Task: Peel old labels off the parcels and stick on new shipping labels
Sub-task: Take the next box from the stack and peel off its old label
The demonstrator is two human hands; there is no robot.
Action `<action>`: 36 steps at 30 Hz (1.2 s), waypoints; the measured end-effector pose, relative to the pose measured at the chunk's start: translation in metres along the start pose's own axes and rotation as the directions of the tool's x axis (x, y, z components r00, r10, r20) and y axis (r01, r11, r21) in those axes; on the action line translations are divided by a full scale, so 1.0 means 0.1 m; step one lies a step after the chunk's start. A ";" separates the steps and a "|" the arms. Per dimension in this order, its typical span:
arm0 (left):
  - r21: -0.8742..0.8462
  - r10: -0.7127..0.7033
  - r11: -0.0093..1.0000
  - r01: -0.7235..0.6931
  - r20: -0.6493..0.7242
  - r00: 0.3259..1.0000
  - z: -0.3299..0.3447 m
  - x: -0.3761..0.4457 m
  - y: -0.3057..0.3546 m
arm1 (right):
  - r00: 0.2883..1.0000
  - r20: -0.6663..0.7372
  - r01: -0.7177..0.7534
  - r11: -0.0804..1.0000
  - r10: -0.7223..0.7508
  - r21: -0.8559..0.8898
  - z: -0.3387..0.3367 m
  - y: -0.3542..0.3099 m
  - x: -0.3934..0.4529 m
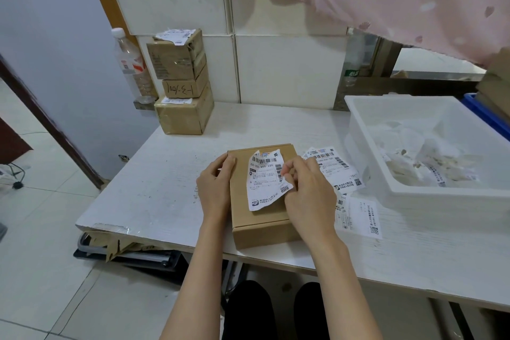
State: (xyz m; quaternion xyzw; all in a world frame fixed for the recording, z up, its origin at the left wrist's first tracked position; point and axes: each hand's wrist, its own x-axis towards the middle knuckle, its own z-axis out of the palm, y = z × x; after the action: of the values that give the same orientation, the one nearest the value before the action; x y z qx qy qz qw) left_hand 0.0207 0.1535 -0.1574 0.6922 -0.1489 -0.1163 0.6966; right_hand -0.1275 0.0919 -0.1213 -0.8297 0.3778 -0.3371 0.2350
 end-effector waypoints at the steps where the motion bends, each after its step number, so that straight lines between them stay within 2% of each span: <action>1: 0.003 0.000 1.000 0.000 -0.001 1.000 0.00 0.00 0.00 | 1.000 -0.002 0.006 1.000 -0.006 0.005 0.00 0.00 0.00; 4: 0.005 0.004 1.000 -0.004 -0.004 1.000 0.00 0.00 0.00 | 0.998 -0.014 -0.057 0.989 0.060 0.138 -0.03 -0.01 0.01; 7: 0.006 0.009 1.000 -0.009 0.002 1.000 -0.01 0.01 -0.01 | 0.986 -0.013 -0.150 0.933 0.164 0.327 -0.07 -0.05 0.04; 9: 0.005 0.011 1.000 -0.011 0.006 1.000 -0.01 0.01 0.00 | 0.978 0.016 -0.198 0.903 0.208 0.382 -0.10 -0.07 0.06; 12: 0.014 0.014 1.000 -0.014 0.007 1.000 0.00 0.01 0.01 | 0.971 0.075 -0.239 0.911 0.227 0.336 -0.12 -0.10 0.09; 14: 0.022 0.014 1.000 -0.014 0.009 1.000 -0.01 0.01 0.01 | 0.969 0.095 -0.243 0.942 0.227 0.230 -0.11 -0.12 0.10; 17: 0.028 0.023 0.999 -0.023 0.010 1.000 -0.01 0.01 0.00 | 0.980 0.041 -0.196 0.976 0.193 0.092 -0.07 -0.16 0.10; 19: 0.033 0.022 0.999 -0.022 0.009 1.000 -0.01 0.02 0.00 | 0.982 -0.018 -0.185 0.981 0.186 0.063 -0.05 -0.19 0.09; 23: 0.047 0.033 0.998 -0.033 -0.001 0.999 0.00 0.02 0.00 | 0.976 -0.089 -0.180 0.969 0.197 0.167 -0.01 -0.22 0.04; 28: 0.044 0.023 0.999 -0.023 -0.004 1.000 0.01 0.02 0.00 | 0.983 0.008 -0.179 0.946 0.184 0.270 -0.03 -0.17 0.03; 31: 0.043 0.025 0.999 -0.025 -0.004 1.000 0.00 0.01 0.00 | 0.971 -0.004 -0.223 0.909 0.240 0.352 -0.05 -0.17 0.02; 34: 0.041 0.028 0.999 -0.028 -0.004 1.000 0.00 0.01 0.00 | 0.971 -0.034 -0.219 0.932 0.239 0.288 -0.06 -0.21 0.01; 36: 0.042 0.030 0.999 -0.030 -0.004 1.000 0.00 0.01 0.00 | 0.971 0.010 -0.236 0.952 0.238 0.196 -0.07 -0.22 0.06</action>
State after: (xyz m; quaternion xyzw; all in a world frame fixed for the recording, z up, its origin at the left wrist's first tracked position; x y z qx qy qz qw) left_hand 0.0218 0.1533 -0.1571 0.7044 -0.1600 -0.1011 0.6841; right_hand -0.1193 0.0996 -0.1007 -0.7489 0.4413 -0.3477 0.3515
